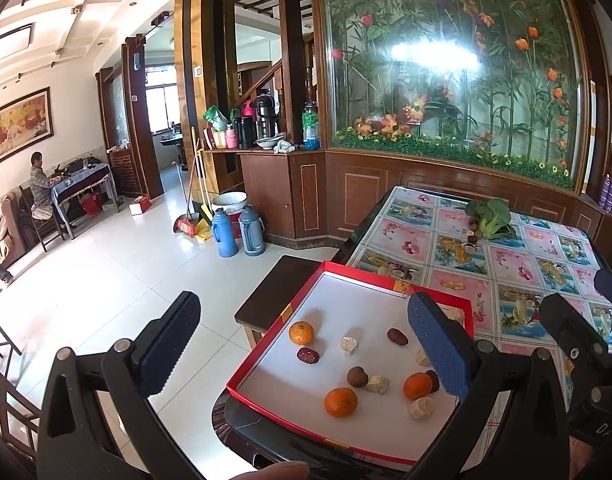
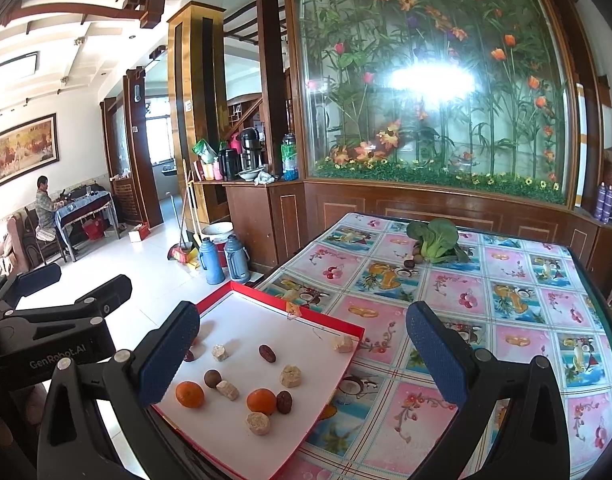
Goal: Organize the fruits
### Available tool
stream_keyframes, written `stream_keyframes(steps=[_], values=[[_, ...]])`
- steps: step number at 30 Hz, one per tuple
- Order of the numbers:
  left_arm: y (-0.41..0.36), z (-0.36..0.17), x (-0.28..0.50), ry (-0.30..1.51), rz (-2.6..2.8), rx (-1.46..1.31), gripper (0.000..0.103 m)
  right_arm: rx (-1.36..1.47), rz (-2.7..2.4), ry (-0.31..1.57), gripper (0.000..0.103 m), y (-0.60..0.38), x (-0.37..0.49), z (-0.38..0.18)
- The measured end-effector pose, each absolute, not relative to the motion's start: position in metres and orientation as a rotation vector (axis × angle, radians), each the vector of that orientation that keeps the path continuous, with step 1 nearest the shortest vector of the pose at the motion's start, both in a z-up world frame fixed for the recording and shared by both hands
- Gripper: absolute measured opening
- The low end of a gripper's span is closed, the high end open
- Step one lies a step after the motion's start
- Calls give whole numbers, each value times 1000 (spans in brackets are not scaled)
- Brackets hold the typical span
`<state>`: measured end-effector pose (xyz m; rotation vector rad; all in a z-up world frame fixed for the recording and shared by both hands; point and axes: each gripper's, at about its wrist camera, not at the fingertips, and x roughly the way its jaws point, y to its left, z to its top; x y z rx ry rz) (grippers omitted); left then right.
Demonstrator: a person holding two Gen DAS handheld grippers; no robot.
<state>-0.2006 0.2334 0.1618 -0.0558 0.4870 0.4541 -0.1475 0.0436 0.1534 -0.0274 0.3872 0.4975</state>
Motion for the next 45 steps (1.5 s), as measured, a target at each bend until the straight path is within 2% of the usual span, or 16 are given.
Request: stream_keyframes(steps=[45], values=[[235,178,-221,435,476,-66,103,-64,534,330,103,58,-163,167]])
